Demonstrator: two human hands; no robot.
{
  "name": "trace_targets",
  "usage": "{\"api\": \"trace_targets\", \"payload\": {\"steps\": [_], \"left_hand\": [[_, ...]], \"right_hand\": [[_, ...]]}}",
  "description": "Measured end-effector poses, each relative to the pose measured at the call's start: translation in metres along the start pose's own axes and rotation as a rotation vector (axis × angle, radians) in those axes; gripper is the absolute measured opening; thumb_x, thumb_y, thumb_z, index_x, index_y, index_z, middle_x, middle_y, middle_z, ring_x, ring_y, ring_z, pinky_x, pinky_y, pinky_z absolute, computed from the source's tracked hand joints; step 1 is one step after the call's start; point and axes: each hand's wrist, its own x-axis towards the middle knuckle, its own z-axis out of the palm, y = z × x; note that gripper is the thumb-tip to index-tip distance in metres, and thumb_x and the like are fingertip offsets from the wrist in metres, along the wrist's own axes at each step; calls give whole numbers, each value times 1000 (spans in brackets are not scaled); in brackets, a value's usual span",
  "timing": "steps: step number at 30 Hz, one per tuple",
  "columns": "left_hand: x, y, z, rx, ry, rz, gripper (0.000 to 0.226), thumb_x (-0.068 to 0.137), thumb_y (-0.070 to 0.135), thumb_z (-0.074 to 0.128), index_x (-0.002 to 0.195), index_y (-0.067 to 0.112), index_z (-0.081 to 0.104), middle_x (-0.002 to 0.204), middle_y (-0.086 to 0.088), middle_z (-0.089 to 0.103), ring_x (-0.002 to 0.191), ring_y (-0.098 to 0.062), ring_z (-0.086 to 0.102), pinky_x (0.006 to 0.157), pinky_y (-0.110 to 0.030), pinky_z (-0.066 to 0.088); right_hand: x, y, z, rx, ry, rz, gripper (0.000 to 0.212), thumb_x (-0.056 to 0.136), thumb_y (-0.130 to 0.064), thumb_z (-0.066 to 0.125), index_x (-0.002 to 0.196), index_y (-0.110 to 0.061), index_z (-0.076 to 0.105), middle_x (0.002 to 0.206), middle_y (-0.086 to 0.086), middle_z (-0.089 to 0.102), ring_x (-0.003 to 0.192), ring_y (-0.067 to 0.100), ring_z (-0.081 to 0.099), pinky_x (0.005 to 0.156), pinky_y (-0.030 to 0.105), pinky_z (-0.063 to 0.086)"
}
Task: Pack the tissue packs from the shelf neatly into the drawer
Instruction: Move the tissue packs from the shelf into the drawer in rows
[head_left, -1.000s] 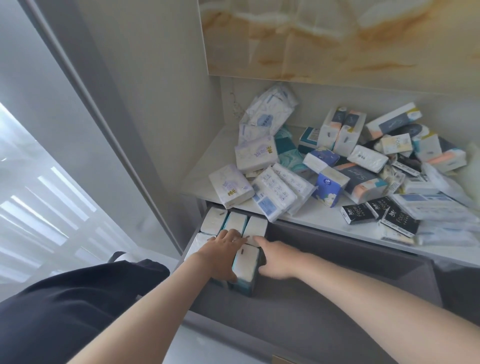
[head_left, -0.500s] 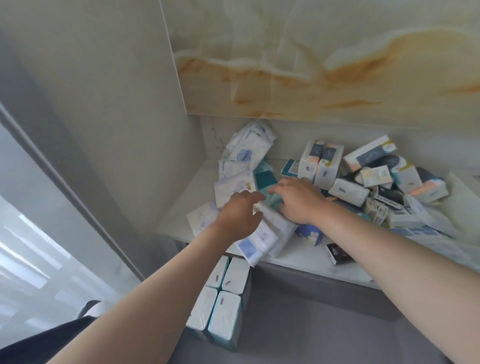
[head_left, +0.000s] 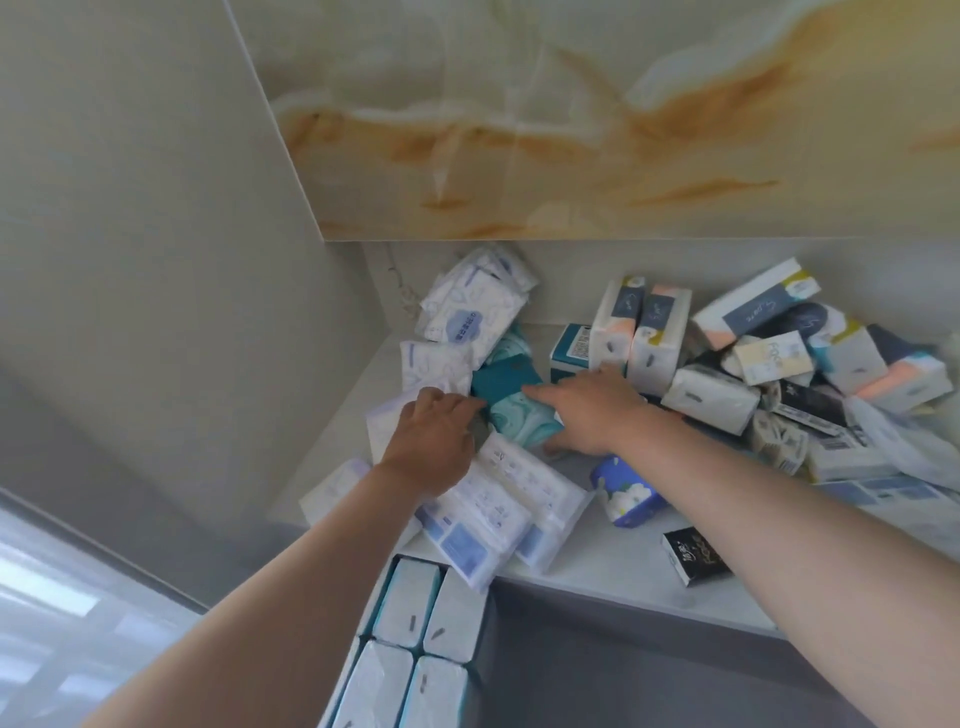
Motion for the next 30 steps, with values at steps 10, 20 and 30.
{"api": "trace_targets", "payload": {"steps": [10, 20, 30], "left_hand": [[18, 21, 6, -344, 105, -85, 55, 90, 21, 49, 143, 31, 40, 118, -3, 58, 113, -28, 51, 100, -42, 38], [42, 41, -6, -547, 260, -31, 60, 73, 9, 75, 129, 24, 57, 129, 0, 47, 114, -24, 50, 100, -41, 44], [21, 44, -53, -794, 329, 22, 45, 83, 8, 73, 123, 23, 58, 117, 8, 61, 104, -3, 55, 80, -4, 41]], "right_hand": [[-7, 17, 0, 358, 273, 79, 60, 87, -57, 62, 143, -43, 45, 140, -9, 57, 126, 18, 53, 103, 38, 36], [-5, 18, -3, 762, 390, 254, 47, 92, -46, 63, 136, -30, 57, 131, 2, 61, 122, 22, 53, 97, 40, 48], [-38, 0, -53, 900, 428, 28, 75, 73, -14, 79, 139, -33, 48, 128, -7, 47, 115, 10, 49, 90, 21, 39]]}}
